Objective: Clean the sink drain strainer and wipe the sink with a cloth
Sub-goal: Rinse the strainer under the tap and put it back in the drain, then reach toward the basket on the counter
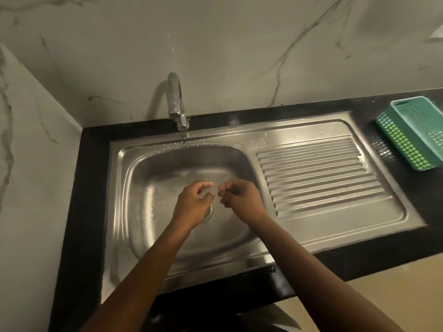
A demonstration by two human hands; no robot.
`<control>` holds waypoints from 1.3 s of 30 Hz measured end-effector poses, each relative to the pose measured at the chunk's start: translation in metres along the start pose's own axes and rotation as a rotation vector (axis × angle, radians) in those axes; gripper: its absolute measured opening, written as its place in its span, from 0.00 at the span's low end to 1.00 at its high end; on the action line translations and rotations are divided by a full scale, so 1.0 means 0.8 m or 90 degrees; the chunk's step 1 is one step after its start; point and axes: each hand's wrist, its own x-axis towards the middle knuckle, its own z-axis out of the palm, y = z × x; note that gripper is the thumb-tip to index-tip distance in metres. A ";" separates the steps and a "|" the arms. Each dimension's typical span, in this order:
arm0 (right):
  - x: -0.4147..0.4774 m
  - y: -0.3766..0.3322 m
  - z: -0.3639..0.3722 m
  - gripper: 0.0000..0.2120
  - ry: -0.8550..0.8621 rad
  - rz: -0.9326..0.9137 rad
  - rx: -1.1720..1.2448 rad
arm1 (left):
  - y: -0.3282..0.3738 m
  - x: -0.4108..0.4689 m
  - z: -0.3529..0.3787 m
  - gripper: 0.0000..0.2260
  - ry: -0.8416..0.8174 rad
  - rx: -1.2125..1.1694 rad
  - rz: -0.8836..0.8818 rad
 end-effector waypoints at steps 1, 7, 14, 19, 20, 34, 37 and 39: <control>-0.001 0.001 -0.003 0.09 -0.028 -0.010 -0.076 | 0.004 0.001 0.004 0.16 -0.027 0.049 -0.011; -0.006 0.005 -0.029 0.21 -0.166 -0.010 -0.261 | 0.020 -0.006 0.029 0.31 -0.159 0.173 -0.125; -0.046 -0.004 -0.126 0.11 -0.074 0.094 0.328 | 0.093 -0.036 0.087 0.10 -0.018 -0.013 0.018; -0.092 0.001 -0.230 0.12 -0.043 0.110 0.507 | 0.159 -0.074 0.164 0.12 -0.028 -0.103 0.080; -0.104 0.007 -0.254 0.13 -0.030 0.105 0.511 | 0.172 -0.082 0.186 0.12 -0.035 -0.113 0.090; -0.217 0.142 -0.543 0.10 0.211 0.083 0.506 | 0.317 -0.154 0.488 0.12 -0.217 -0.112 0.146; -0.215 0.166 -0.580 0.10 0.242 0.080 0.505 | 0.335 -0.146 0.530 0.10 -0.237 -0.111 0.150; -0.207 0.178 -0.606 0.10 0.263 0.087 0.496 | 0.347 -0.134 0.557 0.10 -0.241 -0.118 0.151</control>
